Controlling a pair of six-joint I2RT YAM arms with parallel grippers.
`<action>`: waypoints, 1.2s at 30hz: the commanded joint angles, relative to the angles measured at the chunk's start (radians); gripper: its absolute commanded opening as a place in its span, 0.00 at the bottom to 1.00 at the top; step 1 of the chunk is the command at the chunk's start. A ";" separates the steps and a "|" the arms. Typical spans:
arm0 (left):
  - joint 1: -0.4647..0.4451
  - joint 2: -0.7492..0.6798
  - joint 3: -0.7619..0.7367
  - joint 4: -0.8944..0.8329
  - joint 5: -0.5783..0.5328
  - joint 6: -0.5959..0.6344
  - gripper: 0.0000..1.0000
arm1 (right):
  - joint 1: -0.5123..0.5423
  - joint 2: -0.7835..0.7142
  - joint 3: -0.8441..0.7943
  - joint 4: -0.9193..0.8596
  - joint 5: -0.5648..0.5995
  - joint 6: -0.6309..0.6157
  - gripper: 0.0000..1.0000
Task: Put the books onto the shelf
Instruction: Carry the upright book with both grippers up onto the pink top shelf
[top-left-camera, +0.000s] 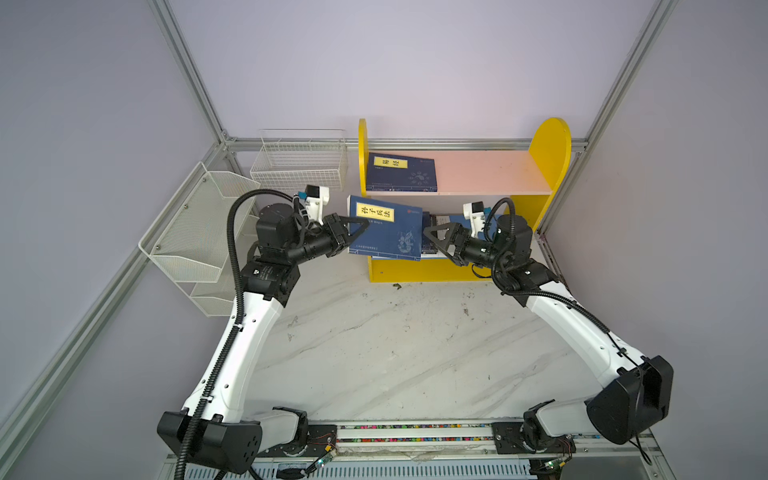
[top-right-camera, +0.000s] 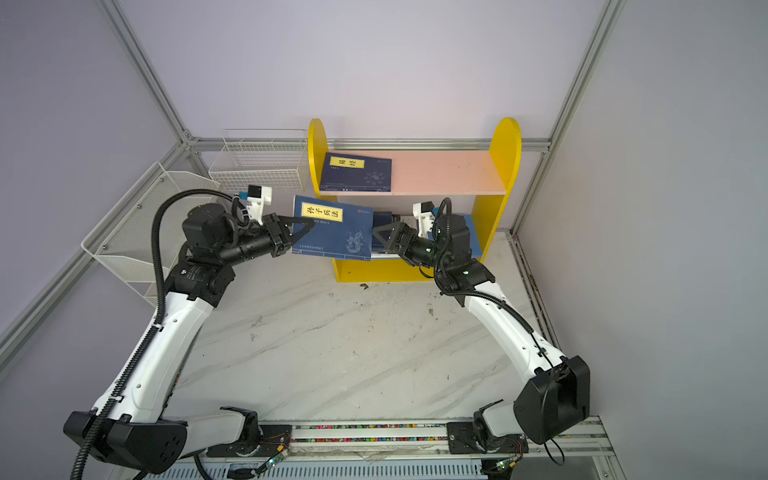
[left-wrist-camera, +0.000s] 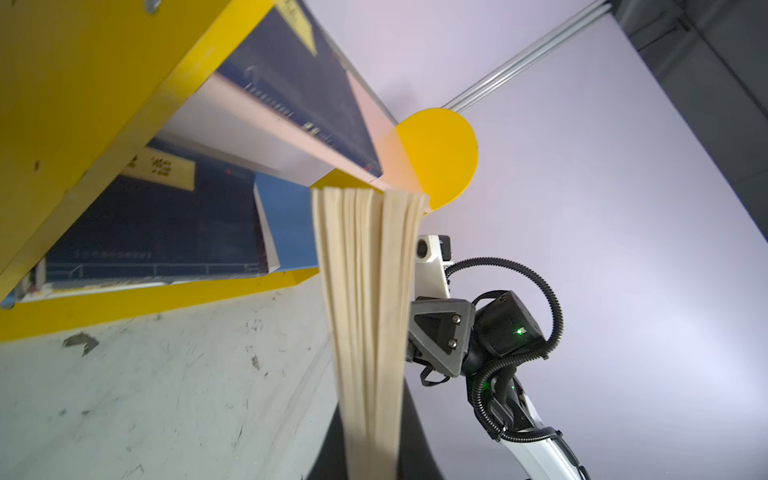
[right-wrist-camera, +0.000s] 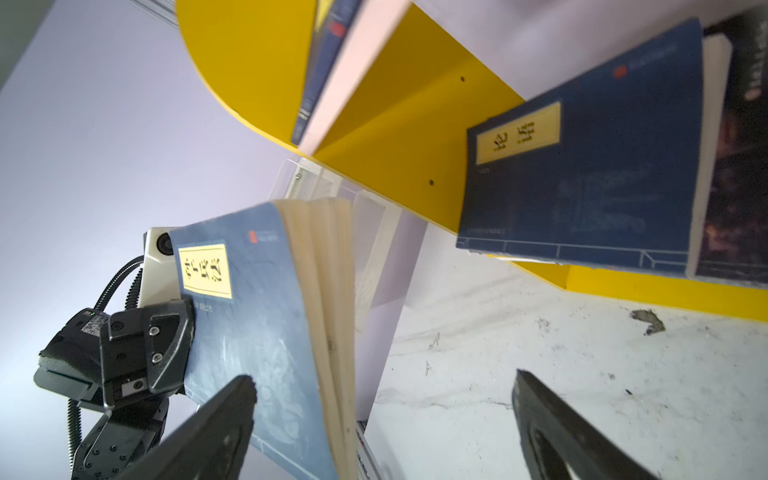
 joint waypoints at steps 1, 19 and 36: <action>-0.003 0.037 0.142 0.131 0.067 -0.047 0.00 | 0.003 -0.040 0.006 0.074 0.002 0.002 0.97; -0.002 0.155 0.217 0.438 0.202 -0.265 0.00 | 0.014 0.013 -0.067 0.574 -0.228 0.282 0.51; 0.001 0.190 0.266 0.323 0.202 -0.162 0.10 | 0.019 0.084 -0.021 0.689 -0.176 0.380 0.17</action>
